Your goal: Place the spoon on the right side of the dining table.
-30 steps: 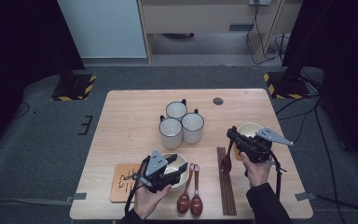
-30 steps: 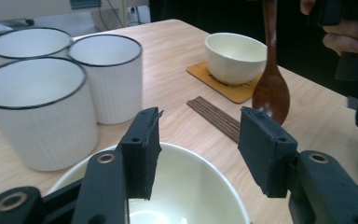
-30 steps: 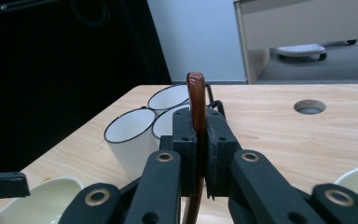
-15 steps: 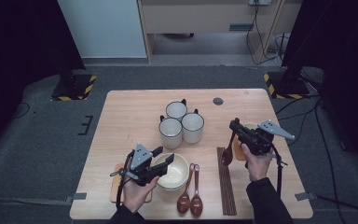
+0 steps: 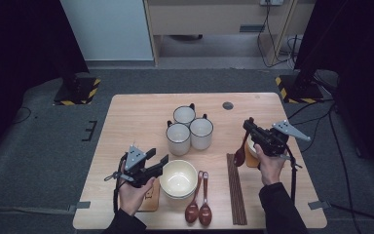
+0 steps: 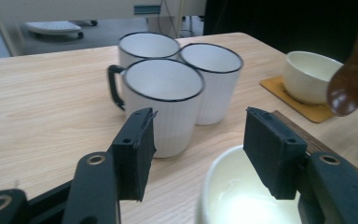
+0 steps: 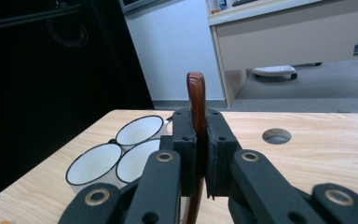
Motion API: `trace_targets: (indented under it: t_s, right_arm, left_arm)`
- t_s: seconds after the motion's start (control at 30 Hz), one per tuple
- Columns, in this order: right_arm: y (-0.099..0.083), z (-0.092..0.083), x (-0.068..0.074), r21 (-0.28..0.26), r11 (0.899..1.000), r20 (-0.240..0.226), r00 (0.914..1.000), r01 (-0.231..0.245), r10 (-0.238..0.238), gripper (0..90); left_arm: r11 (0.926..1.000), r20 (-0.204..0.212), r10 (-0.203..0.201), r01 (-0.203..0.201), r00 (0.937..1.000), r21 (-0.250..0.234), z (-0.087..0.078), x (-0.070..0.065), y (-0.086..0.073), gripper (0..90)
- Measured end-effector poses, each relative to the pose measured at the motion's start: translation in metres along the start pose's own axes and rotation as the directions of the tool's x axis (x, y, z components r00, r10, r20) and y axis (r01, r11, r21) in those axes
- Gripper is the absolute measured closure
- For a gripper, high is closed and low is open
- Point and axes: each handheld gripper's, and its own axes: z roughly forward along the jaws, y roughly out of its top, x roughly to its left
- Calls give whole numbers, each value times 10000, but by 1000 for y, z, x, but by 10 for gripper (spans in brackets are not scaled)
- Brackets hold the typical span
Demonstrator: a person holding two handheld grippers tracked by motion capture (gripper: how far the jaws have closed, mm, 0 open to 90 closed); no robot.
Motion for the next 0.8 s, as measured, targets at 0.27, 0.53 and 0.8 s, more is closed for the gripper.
trace_targets:
  t_s: [0.27, 0.53, 0.8]
  right_arm:
    - [3, 4, -3, -72, 10000, 116, 9999, 32, -31, 847]
    - [5, 6, -9, -161, 9999, 276, 9996, -20, 25, 847]
    - [10, 8, -14, -317, 9995, 379, 9993, -67, 79, 847]
  left_arm:
    - [9998, -697, -192, 197, 9974, 68, -1, 22, -5, 376]
    - [9986, -1463, -434, 475, 9883, 252, 0, 43, -13, 302]
    - [9947, -2163, -543, 718, 9748, 738, 2, 65, -24, 244]
